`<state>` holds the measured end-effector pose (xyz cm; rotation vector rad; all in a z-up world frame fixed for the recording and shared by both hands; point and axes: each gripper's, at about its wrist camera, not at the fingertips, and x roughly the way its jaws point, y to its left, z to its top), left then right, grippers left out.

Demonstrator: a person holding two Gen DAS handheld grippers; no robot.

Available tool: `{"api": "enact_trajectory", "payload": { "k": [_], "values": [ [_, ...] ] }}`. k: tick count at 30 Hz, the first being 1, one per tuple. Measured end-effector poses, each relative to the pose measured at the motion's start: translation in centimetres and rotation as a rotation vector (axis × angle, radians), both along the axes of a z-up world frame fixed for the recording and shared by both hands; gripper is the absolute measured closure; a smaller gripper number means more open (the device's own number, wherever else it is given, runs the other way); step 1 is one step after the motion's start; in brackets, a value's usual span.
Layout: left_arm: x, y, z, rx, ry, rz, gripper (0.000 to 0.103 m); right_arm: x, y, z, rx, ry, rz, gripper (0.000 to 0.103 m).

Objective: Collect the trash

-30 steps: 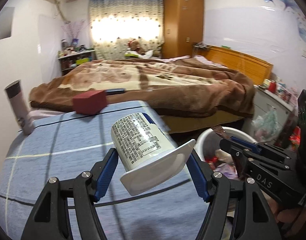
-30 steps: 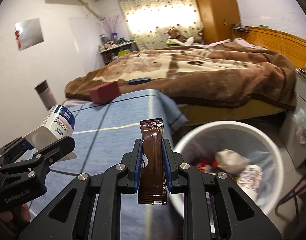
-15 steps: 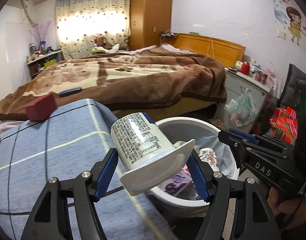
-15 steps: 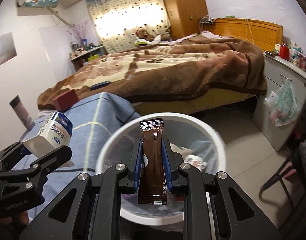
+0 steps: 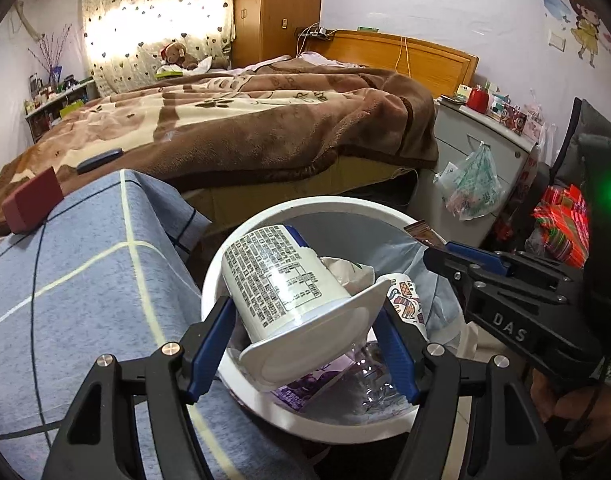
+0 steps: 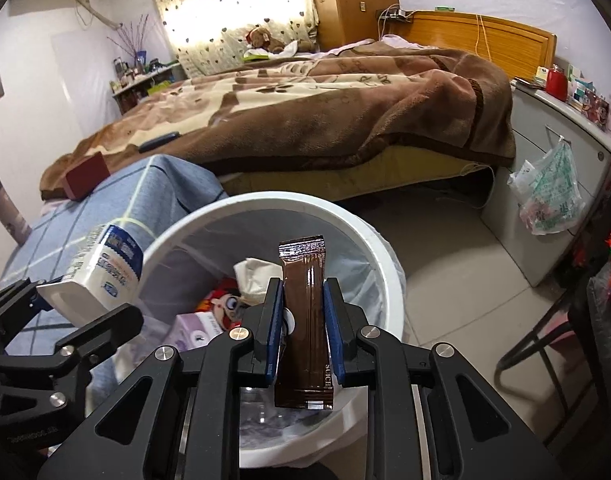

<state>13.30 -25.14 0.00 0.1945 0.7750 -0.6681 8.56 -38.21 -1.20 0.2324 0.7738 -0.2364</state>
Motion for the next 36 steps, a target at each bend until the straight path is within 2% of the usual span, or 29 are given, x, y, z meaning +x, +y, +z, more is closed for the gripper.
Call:
{"api": "enact_trajectory", "payload": {
  "k": [3, 5, 7, 9, 20, 32, 36],
  "values": [
    [0.0, -0.1, -0.1, 0.007, 0.008, -0.003, 0.031, 0.0, -0.3, -0.2, 0.004, 0.014, 0.003, 0.08],
    [0.0, -0.1, -0.2, 0.006, 0.013, 0.002, 0.028, -0.2, -0.2, -0.2, 0.001, 0.014, 0.004, 0.073],
    [0.0, 0.0, -0.2, -0.003, 0.014, -0.001, 0.023, -0.3, -0.2, -0.2, 0.004, 0.01, 0.01, 0.05],
    [-0.1, 0.1, -0.1, -0.001, 0.009, 0.0, 0.023, -0.4, -0.3, -0.1, 0.001, 0.005, 0.004, 0.044],
    [-1.2, 1.7, 1.3, -0.032, -0.024, 0.02, 0.023, -1.8, 0.2, 0.9, 0.007, -0.038, -0.013, 0.044],
    [-5.1, 5.5, 2.7, -0.051, -0.126, 0.1, 0.023, -5.8, 4.2, 3.2, -0.049, -0.161, -0.009, 0.044],
    [-6.3, 6.6, 3.1, -0.073, -0.135, 0.123, 0.023, -7.1, 5.3, 3.4, -0.053, -0.193, -0.013, 0.044]
  ]
}}
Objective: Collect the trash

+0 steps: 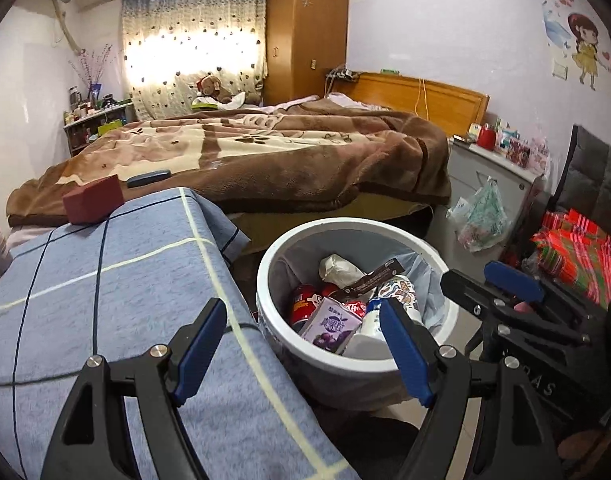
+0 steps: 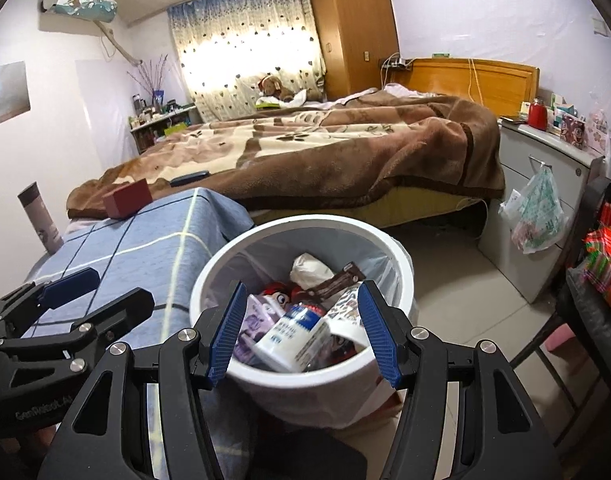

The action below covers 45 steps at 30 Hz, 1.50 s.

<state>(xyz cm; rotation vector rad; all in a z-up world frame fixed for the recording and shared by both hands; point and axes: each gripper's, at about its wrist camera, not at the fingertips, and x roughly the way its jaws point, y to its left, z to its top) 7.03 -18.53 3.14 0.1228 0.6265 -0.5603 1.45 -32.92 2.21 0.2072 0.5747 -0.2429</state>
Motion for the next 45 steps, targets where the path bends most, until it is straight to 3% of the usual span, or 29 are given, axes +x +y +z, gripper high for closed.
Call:
{"api": "enact_trajectory", "payload": {
  "k": [13, 45],
  "values": [
    [-2.7, 2.5, -0.3, -0.016, -0.06, 0.079, 0.023, -2.0, 2.3, -0.1, -0.051, -0.047, -0.033, 0.044],
    [-3.2, 3.1, -0.3, -0.006, -0.081, 0.127, 0.023, -2.6, 3.6, -0.1, -0.046, -0.059, -0.029, 0.044]
  ]
}}
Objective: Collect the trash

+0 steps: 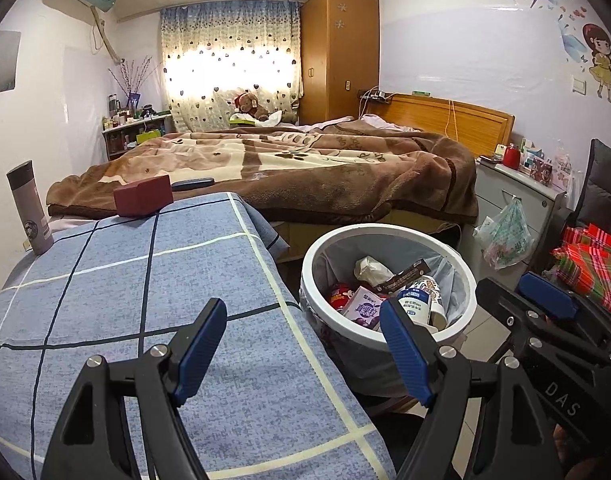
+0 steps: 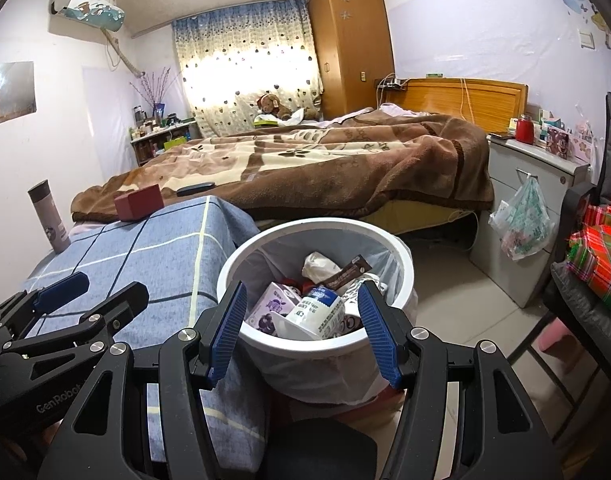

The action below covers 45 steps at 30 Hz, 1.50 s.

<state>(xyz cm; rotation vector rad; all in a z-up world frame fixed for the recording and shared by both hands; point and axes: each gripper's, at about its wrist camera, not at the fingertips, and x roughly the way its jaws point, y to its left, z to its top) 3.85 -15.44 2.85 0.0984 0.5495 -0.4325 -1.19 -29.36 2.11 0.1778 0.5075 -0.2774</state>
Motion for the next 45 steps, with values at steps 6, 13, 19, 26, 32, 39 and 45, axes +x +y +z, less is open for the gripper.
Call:
{"api": "enact_trajectory", "payload": {
  "k": [6, 13, 19, 26, 32, 39, 45],
  "values": [
    [0.12, -0.01, 0.01, 0.0, -0.002, 0.0, 0.023, 0.14, 0.03, 0.18, 0.003, -0.001, -0.001, 0.044],
    [0.15, -0.03, 0.09, 0.003, -0.001, 0.005, 0.023, 0.16, 0.04, 0.19, 0.003, -0.001, -0.003, 0.044],
    [0.12, 0.1, 0.11, 0.001, 0.002, 0.004, 0.023, 0.13, 0.01, 0.2, 0.005, -0.002, -0.005, 0.044],
    [0.12, 0.1, 0.06, 0.001, 0.003, 0.005, 0.023, 0.16, 0.0, 0.19, 0.006, 0.0, -0.005, 0.044],
    [0.11, 0.11, 0.05, 0.001, 0.001, 0.003, 0.023, 0.18, 0.06, 0.27, 0.006, -0.005, -0.002, 0.044],
    [0.07, 0.14, 0.11, -0.001, 0.002, 0.003, 0.023, 0.16, 0.05, 0.27, 0.008, -0.005, -0.004, 0.044],
    [0.12, 0.1, 0.06, 0.0, 0.004, 0.002, 0.023, 0.19, 0.12, 0.29, 0.008, -0.002, -0.004, 0.044]
  ]
}}
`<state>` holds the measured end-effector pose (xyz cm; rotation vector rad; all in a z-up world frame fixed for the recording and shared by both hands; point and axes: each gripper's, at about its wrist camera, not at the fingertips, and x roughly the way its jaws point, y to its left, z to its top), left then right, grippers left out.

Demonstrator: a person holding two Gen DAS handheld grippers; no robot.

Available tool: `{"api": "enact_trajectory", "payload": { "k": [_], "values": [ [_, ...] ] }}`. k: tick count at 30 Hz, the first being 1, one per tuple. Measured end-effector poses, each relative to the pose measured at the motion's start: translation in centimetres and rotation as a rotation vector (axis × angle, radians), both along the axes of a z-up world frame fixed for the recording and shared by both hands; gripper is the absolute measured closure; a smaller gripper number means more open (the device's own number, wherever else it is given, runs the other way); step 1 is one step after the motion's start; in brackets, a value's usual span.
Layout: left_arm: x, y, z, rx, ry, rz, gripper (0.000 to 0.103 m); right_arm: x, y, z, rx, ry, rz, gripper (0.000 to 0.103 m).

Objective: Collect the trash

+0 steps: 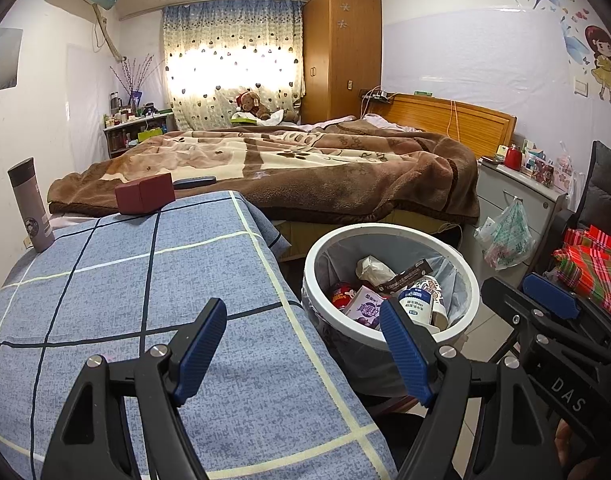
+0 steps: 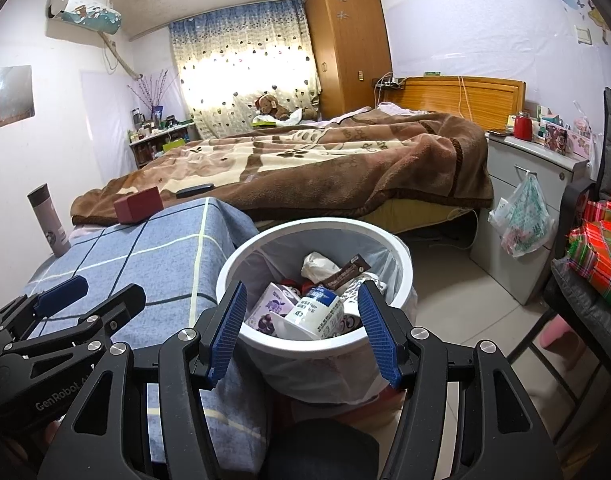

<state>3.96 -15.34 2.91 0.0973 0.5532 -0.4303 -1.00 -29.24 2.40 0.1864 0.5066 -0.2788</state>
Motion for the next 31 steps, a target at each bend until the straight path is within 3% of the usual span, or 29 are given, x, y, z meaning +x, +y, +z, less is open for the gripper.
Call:
{"api": "enact_trajectory", "payload": {
  "k": [31],
  "values": [
    [-0.09, -0.02, -0.14, -0.002, 0.002, 0.005, 0.023, -0.11, 0.09, -0.03, 0.008, 0.002, 0.001, 0.044]
  ]
}}
